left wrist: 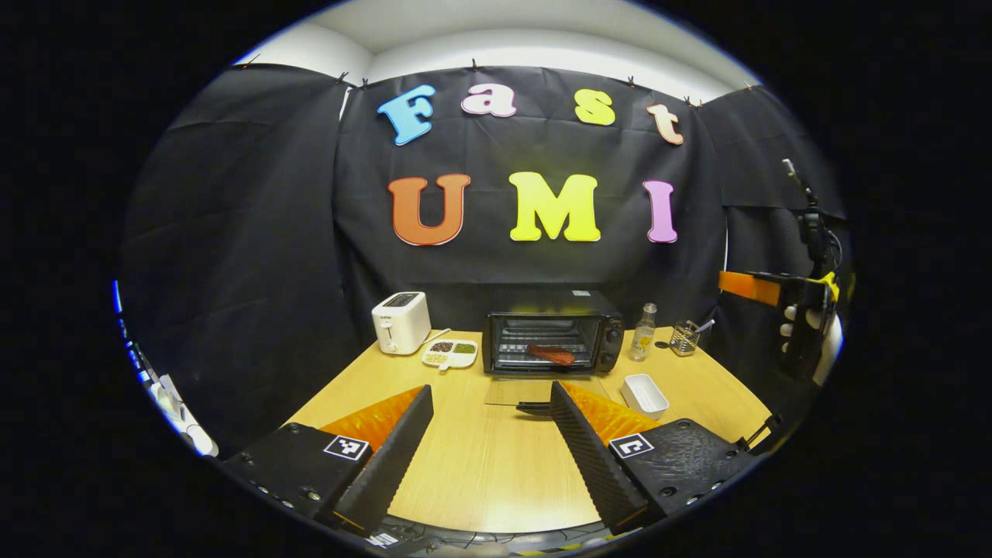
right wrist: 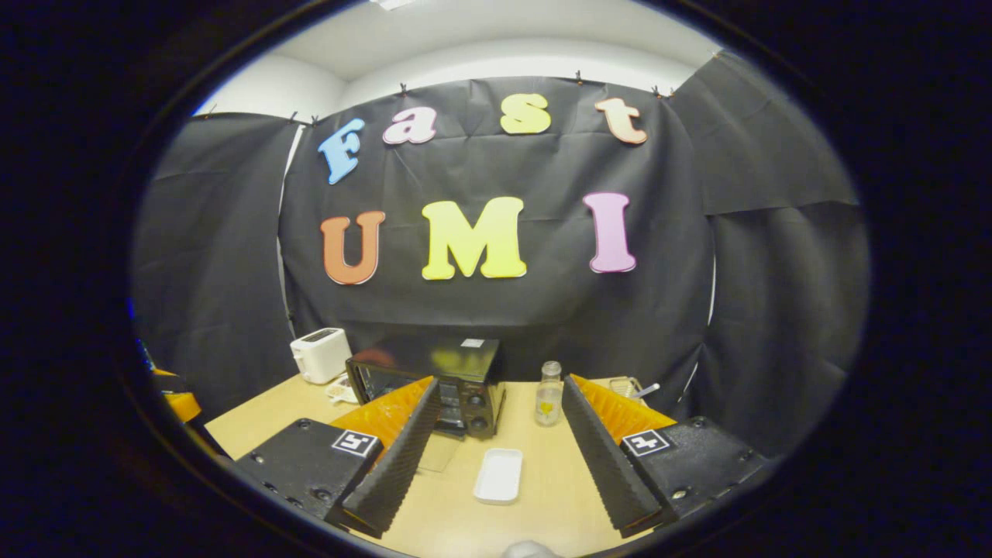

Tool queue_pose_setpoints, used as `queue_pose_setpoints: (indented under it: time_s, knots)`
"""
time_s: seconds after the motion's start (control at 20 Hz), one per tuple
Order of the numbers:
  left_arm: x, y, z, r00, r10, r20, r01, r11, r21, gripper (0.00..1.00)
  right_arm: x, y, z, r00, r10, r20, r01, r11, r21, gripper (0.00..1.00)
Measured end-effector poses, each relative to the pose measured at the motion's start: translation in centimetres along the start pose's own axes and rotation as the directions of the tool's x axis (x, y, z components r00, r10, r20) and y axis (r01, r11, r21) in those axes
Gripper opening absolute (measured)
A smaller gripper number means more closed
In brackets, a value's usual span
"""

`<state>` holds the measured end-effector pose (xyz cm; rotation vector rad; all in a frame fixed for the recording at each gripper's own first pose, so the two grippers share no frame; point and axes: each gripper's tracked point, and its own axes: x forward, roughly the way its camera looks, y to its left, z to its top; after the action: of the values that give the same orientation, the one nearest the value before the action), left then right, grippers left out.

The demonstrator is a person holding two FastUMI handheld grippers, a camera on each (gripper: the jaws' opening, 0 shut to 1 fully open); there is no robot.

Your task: Open the electric oven with the left hand, put the food in, and close the electric oven.

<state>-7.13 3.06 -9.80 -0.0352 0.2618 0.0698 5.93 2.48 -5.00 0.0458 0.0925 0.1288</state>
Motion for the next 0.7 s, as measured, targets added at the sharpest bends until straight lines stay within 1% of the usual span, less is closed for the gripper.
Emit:
queue_pose_setpoints:
  time_s: [0.05, 0.1, 0.2, 0.3, 0.35, 0.5, 0.55, 0.6, 0.7]
  knots:
    - [0.3, -1.1, -0.4, 1.0, 0.008, -0.005, -0.008, 1.0, 0.01, 0.97, -1.0, -1.7, 0.3, 1.0, 0.001, 0.004, -0.001, 1.0, 0.01, 0.96]
    - [0.5, -2.3, -0.9, 1.0, 0.011, -0.007, -0.011, 1.0, 0.009, 0.97, -2.0, -3.0, 0.7, 1.0, 0.013, 0.011, -0.013, 1.0, 0.018, 0.99]
    - [1.0, -4.9, -2.3, 0.999, 0.016, -0.038, -0.016, 1.0, -0.004, 0.97, -3.4, -4.8, 1.1, 0.998, 0.054, 0.006, -0.055, 0.998, 0.026, 0.99]
    - [1.8, -7.6, -3.4, 0.999, 0.0, -0.048, -0.001, 0.999, -0.033, 0.97, -4.5, -6.6, 1.0, 0.996, 0.092, 0.005, -0.092, 0.995, 0.037, 1.0]
    - [2.5, -8.7, -4.1, 0.998, -0.004, -0.063, 0.003, 1.0, -0.027, 0.97, -5.0, -6.9, 0.7, 0.994, 0.11, -0.006, -0.11, 0.993, 0.035, 1.0]
    - [5.2, -10.4, -6.3, 0.993, -0.008, -0.117, 0.011, 1.0, 0.02, 0.97, -6.1, -8.6, -0.6, 0.993, 0.111, -0.042, -0.11, 0.994, 0.012, 1.0]
    - [6.3, -10.9, -7.0, 0.991, -0.017, -0.132, 0.02, 1.0, 0.022, 0.97, -6.3, -8.9, -0.7, 0.993, 0.106, -0.045, -0.106, 0.994, 0.008, 0.96]
    - [7.5, -11.3, -8.0, 0.988, -0.028, -0.152, 0.032, 0.999, 0.019, 0.96, -6.4, -9.5, -1.1, 0.995, 0.084, -0.058, -0.084, 0.996, 0.001, 1.0]
    - [9.9, -11.6, -10.1, 0.979, -0.049, -0.196, 0.053, 0.999, 0.013, 0.97, -6.4, -10.5, -1.7, 0.996, 0.043, -0.083, -0.043, 0.999, 0.008, 1.0]
